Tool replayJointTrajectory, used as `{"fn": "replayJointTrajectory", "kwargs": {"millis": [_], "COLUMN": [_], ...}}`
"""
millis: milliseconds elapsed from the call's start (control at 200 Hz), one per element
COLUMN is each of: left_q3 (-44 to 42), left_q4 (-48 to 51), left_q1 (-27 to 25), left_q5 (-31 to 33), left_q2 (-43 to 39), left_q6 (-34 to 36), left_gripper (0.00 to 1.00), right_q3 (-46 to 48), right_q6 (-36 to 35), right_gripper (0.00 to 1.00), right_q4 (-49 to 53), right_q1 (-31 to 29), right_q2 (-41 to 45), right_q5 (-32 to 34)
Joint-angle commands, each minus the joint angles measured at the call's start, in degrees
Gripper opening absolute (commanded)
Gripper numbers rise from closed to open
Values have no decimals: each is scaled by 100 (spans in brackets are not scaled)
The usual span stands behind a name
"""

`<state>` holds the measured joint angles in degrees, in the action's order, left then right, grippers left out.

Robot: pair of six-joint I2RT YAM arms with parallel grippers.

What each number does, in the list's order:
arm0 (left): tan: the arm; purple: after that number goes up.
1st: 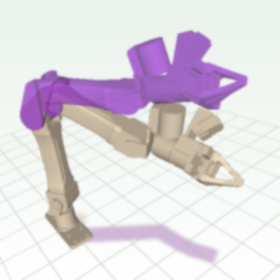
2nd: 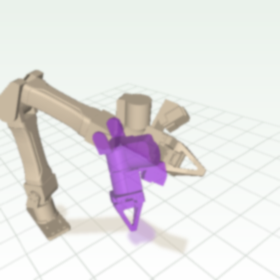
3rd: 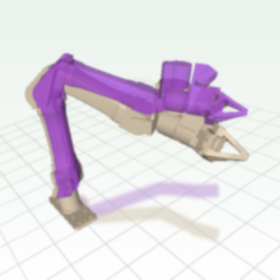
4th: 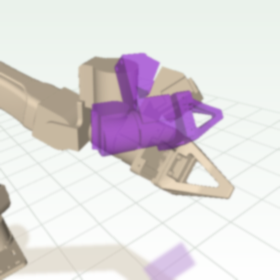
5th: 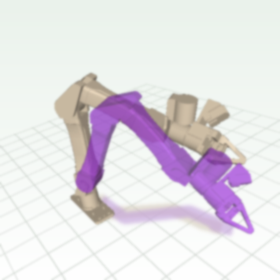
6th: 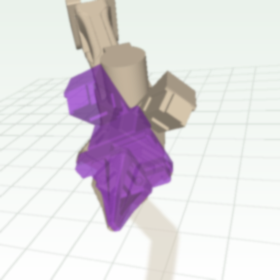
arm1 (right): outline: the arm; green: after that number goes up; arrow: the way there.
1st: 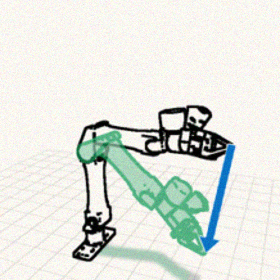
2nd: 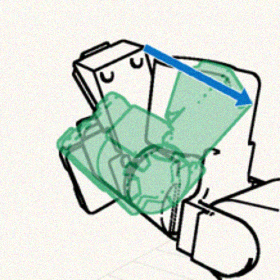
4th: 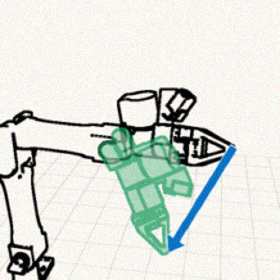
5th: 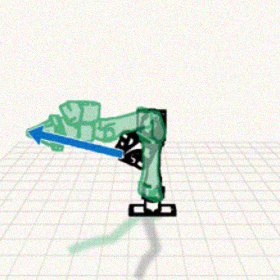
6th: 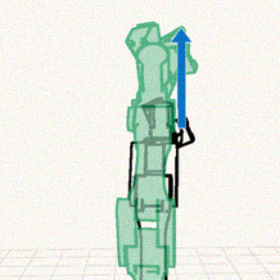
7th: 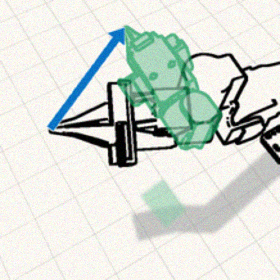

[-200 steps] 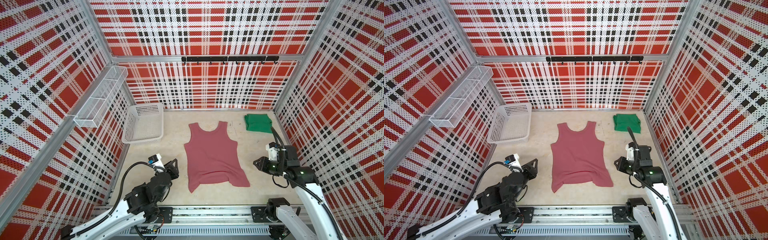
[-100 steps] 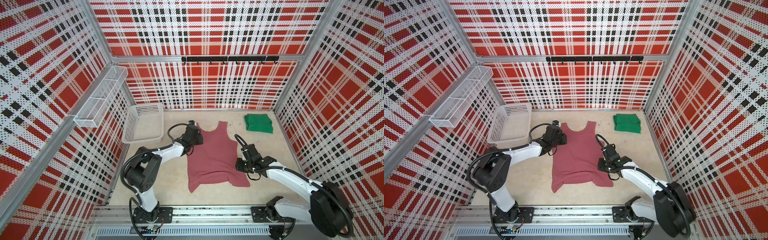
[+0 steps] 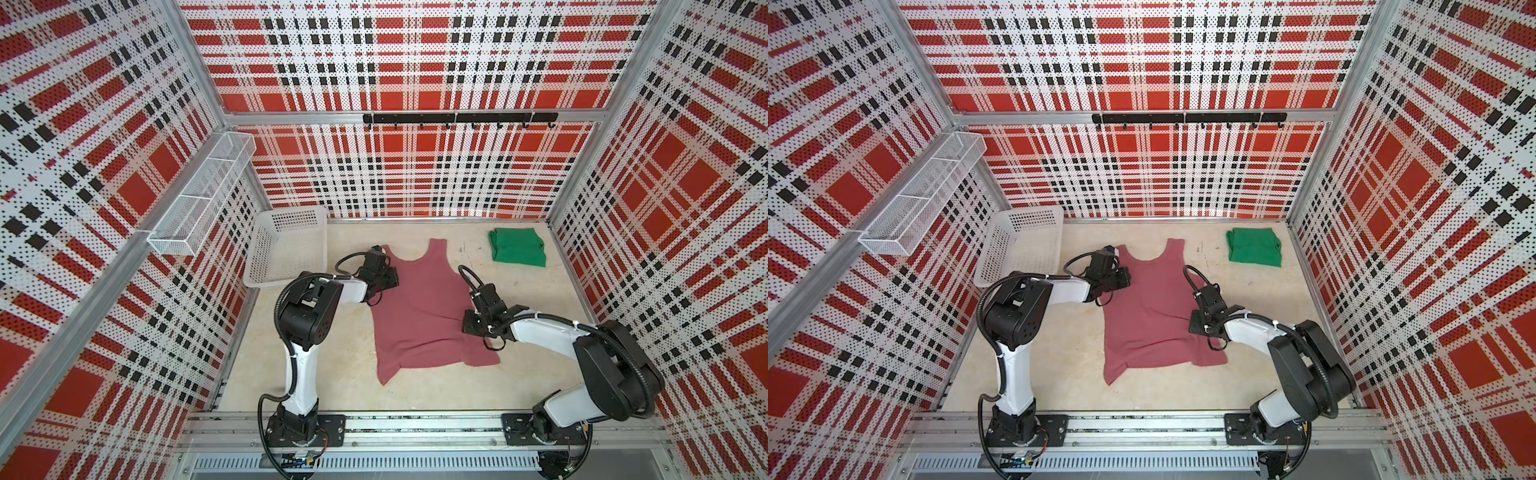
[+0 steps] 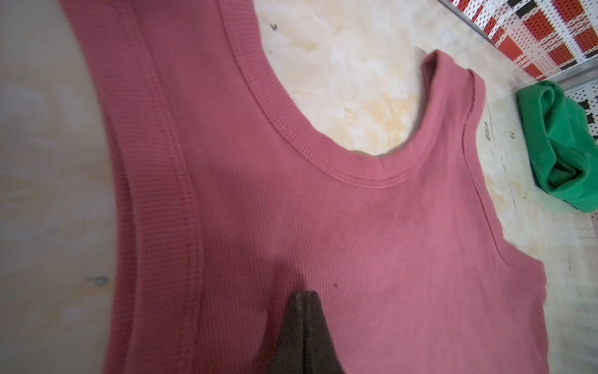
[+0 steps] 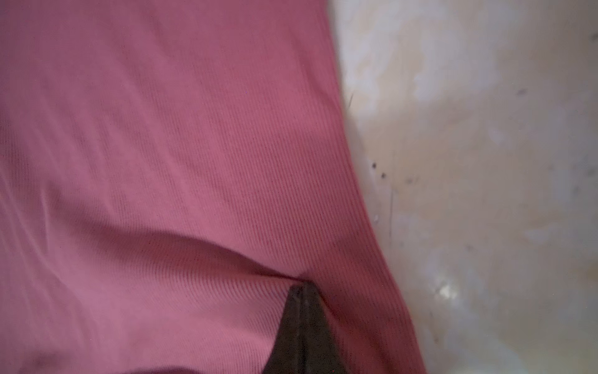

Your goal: Fold and stack the tank tops

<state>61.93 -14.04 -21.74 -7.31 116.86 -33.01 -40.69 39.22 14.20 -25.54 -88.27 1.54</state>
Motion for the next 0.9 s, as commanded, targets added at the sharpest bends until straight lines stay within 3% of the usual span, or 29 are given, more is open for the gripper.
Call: {"fn": "replayJointTrajectory", "kwargs": {"millis": [0,306,366,476,591,676,772,897], "left_q3": [-726,-3915,-4232,-4207,-3609,-3076,-2644,-2423], "left_q4": [-64,-1576,-1610,-1270,-317,137,228,35], "left_q1": [91,-359,-472,-573,-529,-449,-286,-107], "left_q5": [156,770,962,1115,1352,1395,1194,995], "left_q2": [-267,-2153,-2557,-3152,-3464,-3420,-3082,-2558], "left_q6": [-293,-2047,-2288,-2302,-1801,-1389,-1064,-917], "left_gripper": [0,0,0,2,9,12,13,13], "right_q3": [-346,-2858,-3497,-4110,-3582,-2762,-1736,-978], "right_q6": [-558,-2266,-2566,-2831,-2520,-2085,-1587,-886], "right_gripper": [0,0,0,11,17,11,5,3], "right_q4": [163,548,938,1674,2081,2223,2079,2009], "right_q1": [368,1149,1227,1214,1183,1155,895,310], "right_q2": [-627,-2430,-2576,-2299,-1283,-488,203,450], "right_q5": [364,18,111,272,330,201,-113,-213]}}
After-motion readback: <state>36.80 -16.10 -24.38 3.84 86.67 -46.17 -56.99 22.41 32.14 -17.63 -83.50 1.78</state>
